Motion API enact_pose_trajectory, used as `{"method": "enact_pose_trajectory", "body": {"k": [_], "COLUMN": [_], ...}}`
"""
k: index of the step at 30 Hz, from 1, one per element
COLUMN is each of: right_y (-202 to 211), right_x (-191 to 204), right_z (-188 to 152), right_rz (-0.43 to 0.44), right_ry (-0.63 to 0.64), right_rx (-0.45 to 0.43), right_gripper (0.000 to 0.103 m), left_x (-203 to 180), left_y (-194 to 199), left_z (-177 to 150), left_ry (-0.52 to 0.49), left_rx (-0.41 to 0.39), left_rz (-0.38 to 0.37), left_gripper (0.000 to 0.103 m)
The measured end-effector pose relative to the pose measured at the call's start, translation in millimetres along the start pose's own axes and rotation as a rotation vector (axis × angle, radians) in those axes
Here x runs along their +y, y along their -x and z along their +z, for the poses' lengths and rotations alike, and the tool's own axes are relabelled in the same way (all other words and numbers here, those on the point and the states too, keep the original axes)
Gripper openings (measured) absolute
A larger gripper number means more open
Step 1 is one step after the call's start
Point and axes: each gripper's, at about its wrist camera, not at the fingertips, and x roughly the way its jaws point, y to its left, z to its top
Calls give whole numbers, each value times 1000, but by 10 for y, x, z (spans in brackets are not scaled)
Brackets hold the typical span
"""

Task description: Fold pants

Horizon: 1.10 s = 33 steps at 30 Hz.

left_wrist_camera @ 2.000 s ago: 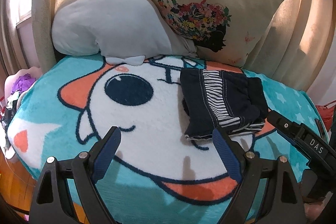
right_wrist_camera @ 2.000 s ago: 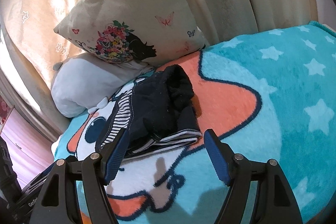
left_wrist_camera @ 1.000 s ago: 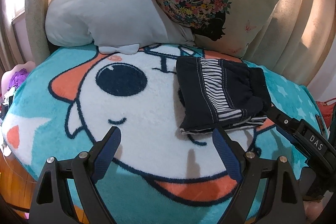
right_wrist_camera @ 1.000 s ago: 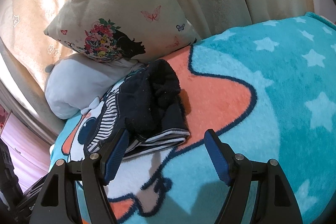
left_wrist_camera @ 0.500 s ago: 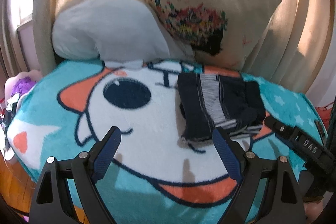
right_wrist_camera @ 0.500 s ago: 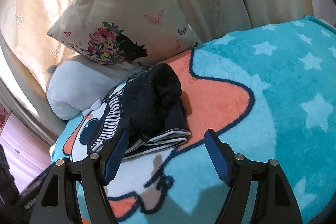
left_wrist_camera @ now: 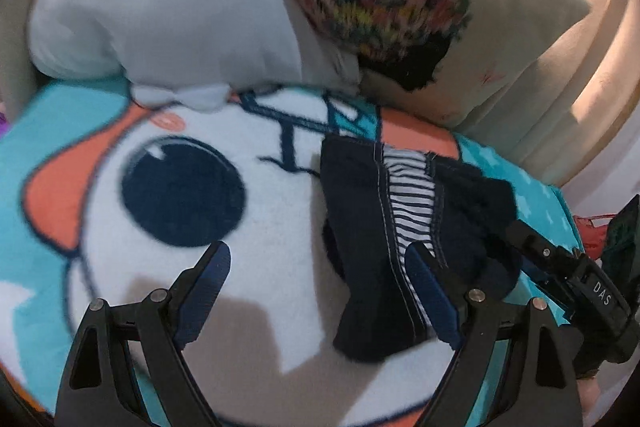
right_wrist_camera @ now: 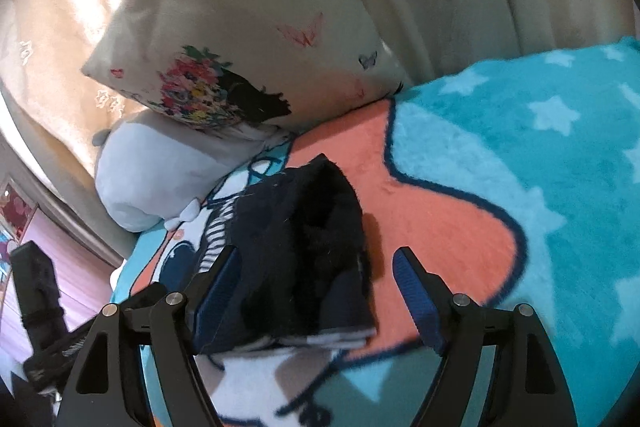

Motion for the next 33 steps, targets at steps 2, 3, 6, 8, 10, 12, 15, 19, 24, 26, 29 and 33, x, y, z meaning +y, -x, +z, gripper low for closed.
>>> {"method": "enact_pose_trajectory", "body": {"k": [2,3,6,8,10,12,15,19,24,26,29,33], "right_y": [-134,-216,-395,-499,-528,-476,-305,-101,-115,-15,307,602], "right_x": [-36,-52,-74,-85,-76,-21,28,17,-97,-132,-134,-63], "right_z": [37,49,56,53,49,49,49,-25,-174,-201,-234,-317], "right_rz": [9,14,69,132,170,181,210,209,117,116,74,12], "right_ry": [-17,-24,-40,-62,-75,-50,-43,-40,-45,-53,-54,-40], "right_rx": [26,42,87,121,133,124,106,84,79,51,-45,-123], "right_gripper": [82,82,80,51,47,42,41,43,59,61,69,73], "left_x": [-14,-21,-73,-120,-170,-229,-302,-332,-310,-293,-237,-204], "left_y": [-166,-225,-356,-359,-357,-273,-117,-9,-15,136,409,687], "left_z": [25,28,24,10,-10,-20,-55,-173,-294,-317,-371,-482], "left_ry": [9,9,11,11,27,11,5,0,-35,-43,-32,-44], "left_rx": [33,44,69,69,100,74,55,35,22,-21,-97,-177], "left_rz": [-14,-18,-25,-62,-134,-113,-122,-106,-14,18,73,159], "left_gripper": [88,88,84,46,24,23,23,26,33,42,58,63]}}
